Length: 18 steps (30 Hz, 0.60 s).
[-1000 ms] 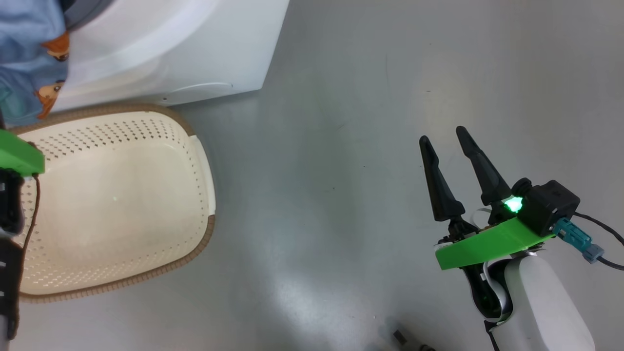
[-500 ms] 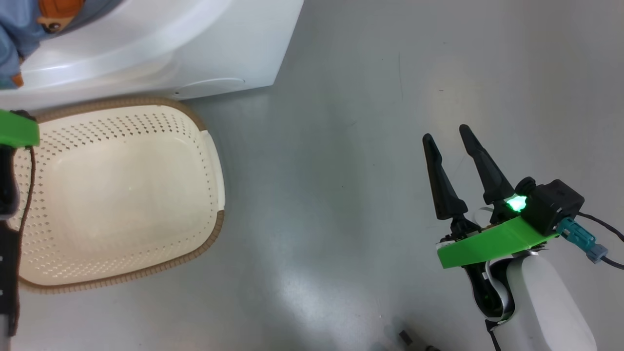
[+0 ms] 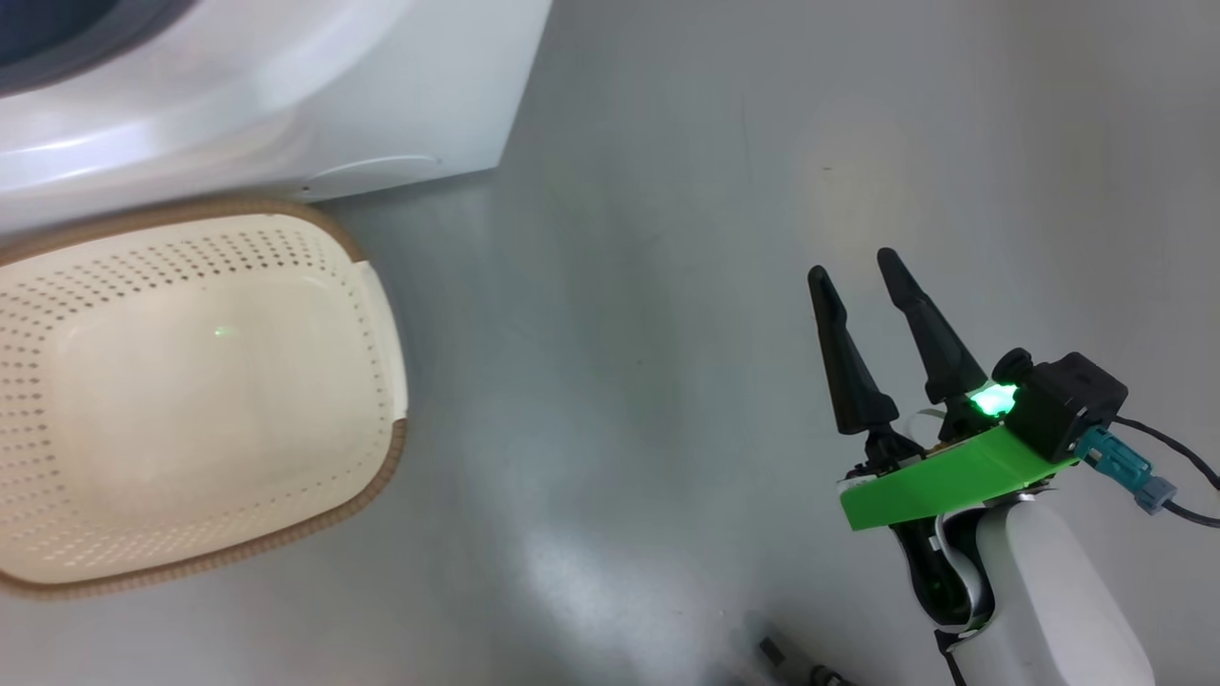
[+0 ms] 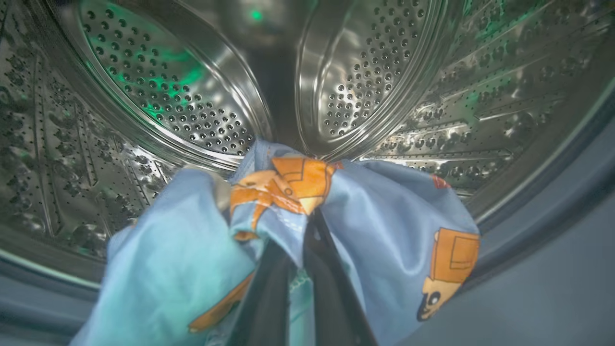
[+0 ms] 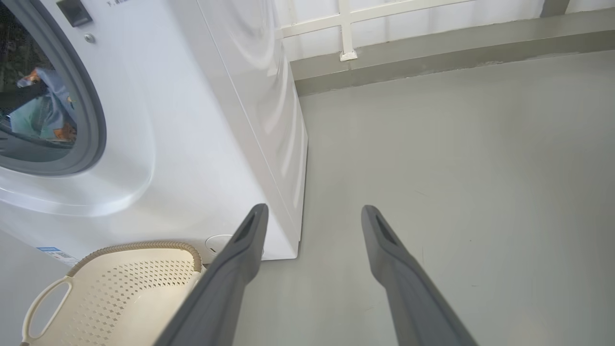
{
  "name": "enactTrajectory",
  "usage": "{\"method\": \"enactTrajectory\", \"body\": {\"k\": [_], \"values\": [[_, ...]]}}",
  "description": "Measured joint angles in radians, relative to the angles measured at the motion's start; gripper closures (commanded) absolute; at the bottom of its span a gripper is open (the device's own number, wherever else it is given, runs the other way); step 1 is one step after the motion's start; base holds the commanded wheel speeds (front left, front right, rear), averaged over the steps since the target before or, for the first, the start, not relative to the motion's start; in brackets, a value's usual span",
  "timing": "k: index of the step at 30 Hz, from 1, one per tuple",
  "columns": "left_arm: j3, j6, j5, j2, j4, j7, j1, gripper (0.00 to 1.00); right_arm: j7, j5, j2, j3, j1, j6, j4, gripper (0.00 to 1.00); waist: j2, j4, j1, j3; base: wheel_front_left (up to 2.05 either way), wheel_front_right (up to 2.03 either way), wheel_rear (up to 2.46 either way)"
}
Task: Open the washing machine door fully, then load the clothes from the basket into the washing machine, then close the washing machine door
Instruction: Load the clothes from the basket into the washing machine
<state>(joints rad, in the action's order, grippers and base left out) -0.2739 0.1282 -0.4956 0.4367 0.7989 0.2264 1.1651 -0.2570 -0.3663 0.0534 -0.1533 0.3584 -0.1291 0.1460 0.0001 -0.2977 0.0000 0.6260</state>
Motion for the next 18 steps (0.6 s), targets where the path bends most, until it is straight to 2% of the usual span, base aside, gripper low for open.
{"method": "enactTrajectory", "body": {"k": [3, 7, 13, 18], "values": [[-0.046, 0.0, -0.004, 0.023, 0.1, 0.0, 0.129, 1.0, 0.0, -0.007, 0.0, -0.019, 0.0, 0.0, 0.0, 0.0, 0.0, -0.024, 0.0, 0.007, 0.0, 0.0, 0.0], [-0.022, 0.0, -0.001, 0.038, 0.145, 0.029, 0.212, 1.0, 0.0, -0.016, -0.001, -0.033, 0.0, 0.0, 0.0, 0.0, 0.0, -0.053, 0.0, 0.011, 0.0, 0.0, 0.0], [-0.009, 0.0, 0.036, 0.047, 0.252, 0.029, 0.214, 1.0, 0.0, -0.024, -0.002, -0.06, 0.0, 0.0, 0.0, 0.0, 0.0, -0.093, 0.0, 0.012, 0.0, 0.0, 0.0], [-0.037, 0.0, 0.043, 0.041, 0.349, 0.029, 0.213, 1.0, 0.0, -0.024, -0.002, -0.066, -0.001, 0.0, 0.0, 0.0, 0.0, -0.109, 0.0, 0.001, 0.0, 0.0, 0.0]]}}
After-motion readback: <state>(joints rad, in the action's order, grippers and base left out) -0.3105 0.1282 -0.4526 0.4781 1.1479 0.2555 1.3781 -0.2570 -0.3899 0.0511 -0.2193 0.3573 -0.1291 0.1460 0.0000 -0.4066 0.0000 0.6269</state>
